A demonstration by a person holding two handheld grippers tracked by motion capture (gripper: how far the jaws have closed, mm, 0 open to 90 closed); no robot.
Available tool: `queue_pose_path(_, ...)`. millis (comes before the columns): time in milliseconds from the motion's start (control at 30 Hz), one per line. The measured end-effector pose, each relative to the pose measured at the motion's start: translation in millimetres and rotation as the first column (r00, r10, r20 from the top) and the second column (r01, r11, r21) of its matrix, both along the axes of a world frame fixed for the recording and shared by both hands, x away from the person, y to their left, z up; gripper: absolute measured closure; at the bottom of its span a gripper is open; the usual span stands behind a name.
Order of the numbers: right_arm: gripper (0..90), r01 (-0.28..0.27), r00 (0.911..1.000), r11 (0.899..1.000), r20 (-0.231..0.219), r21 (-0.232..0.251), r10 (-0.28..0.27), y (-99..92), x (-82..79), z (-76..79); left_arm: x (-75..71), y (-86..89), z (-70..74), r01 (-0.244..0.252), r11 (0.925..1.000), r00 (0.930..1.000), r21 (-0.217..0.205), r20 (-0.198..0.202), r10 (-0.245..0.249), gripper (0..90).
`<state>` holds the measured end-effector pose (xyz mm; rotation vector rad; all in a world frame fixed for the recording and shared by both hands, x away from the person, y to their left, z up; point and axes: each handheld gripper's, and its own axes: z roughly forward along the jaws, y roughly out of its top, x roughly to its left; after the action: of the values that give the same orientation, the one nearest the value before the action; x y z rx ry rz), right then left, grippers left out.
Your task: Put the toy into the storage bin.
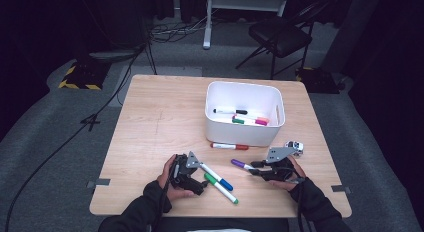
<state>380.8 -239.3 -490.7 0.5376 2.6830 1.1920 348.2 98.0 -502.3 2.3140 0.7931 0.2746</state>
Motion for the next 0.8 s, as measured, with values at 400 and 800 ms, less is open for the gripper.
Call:
queue_pose_path(400,65.4,-0.016,0.9997,0.999,-0.020,-0.027,0.016,38.6,27.1,-5.0,-0.6,-0.3,-0.3,-0.002,1.0000,0.9999,-0.003,-0.015,0.002,1.9)
queue_pose_path(800,75.1,-0.020,0.9998,1.000,0.000,0.023,0.020,20.7,16.7,4.3,0.2,-0.2,-0.2,0.003,1.0000,1.0000,-0.001,-0.005,-0.003,1.9)
